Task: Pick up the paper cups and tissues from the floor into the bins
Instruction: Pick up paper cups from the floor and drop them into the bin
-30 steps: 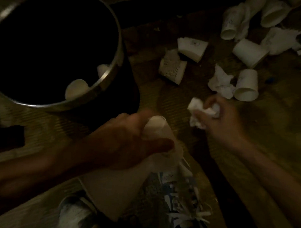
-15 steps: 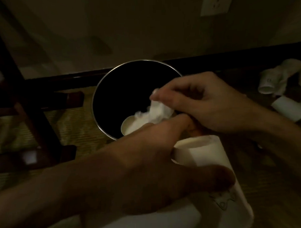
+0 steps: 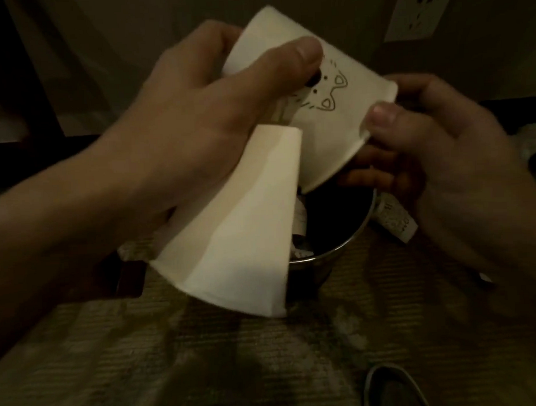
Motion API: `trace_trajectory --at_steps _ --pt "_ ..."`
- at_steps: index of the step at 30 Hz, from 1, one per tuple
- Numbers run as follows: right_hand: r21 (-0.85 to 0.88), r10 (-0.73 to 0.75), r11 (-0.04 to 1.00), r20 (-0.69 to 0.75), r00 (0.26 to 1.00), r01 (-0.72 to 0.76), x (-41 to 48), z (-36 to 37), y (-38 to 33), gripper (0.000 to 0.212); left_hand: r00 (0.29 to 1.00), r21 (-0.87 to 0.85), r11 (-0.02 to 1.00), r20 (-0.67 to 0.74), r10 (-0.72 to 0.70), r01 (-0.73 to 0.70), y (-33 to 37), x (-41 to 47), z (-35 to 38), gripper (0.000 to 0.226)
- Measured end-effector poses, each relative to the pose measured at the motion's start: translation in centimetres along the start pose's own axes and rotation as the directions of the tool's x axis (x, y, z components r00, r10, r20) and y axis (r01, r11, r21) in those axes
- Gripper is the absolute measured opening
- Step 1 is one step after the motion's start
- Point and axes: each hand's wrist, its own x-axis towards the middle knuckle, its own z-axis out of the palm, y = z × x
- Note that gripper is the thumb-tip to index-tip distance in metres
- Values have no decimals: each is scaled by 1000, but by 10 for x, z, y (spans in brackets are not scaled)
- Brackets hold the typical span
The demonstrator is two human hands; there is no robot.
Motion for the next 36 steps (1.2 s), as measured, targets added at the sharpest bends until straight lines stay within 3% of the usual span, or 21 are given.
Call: trace_trajectory --at_steps 2,4,6,8,11,13,17,19,21,22,25,27,29,31,33,36 --pt "-191 -91 978 -51 994 80 9 0 1 30 997 49 998 -62 -40 43 -7 4 -10 47" --pt "-519 -128 847 15 992 117 17 -1 1 30 992 147 987 -113 -56 72 -18 5 -23 65" --pt "-800 29 591 148 989 102 26 2 6 43 988 152 982 -124 -92 110 -23 5 -32 60" --pt "-931 294 346 229 928 120 36 6 20 54 987 144 982 -123 -106 124 -27 5 -39 52" --pt "-964 512 180 263 817 197 47 17 49 52 990 168 980 -113 -85 103 -33 6 -47 49" --pt "-962 588 171 275 760 215 52 21 67 46 990 159 984 -126 -56 75 -40 6 -52 45" --pt "-979 732 169 204 650 116 57 17 79 38 991 131 989 -122 -51 67 -55 7 -60 43" --pt "-938 678 343 204 706 -58 57 20 72 31 992 113 992 -115 -50 63 -60 12 -61 43" --pt "-773 574 585 181 799 -245 60 24 54 38 993 98 995 -115 -19 31 -63 22 -59 43" --pt "-667 561 668 160 812 -330 64 27 42 44 993 82 997 -117 11 -1 -64 29 -56 44" --pt "-502 562 768 232 794 -397 77 40 2 42 988 -18 997 -135 77 -80 -67 39 -46 49" --pt "-605 495 759 293 818 -242 81 44 -13 39 993 -69 994 -84 80 -86 -70 40 -33 50" --pt "-730 419 681 321 849 -60 83 44 -17 41 994 -29 994 -13 108 -108 -76 40 -19 39" --pt "-770 414 638 320 852 -21 82 39 -9 34 990 6 993 81 117 -118 -83 43 -9 26" --pt "-847 391 527 322 862 78 83 32 5 25 975 71 989 193 112 -128 -95 44 -5 22" --pt "-915 423 361 333 843 181 86 24 29 28 943 281 947 328 59 -157 -115 42 -2 33"
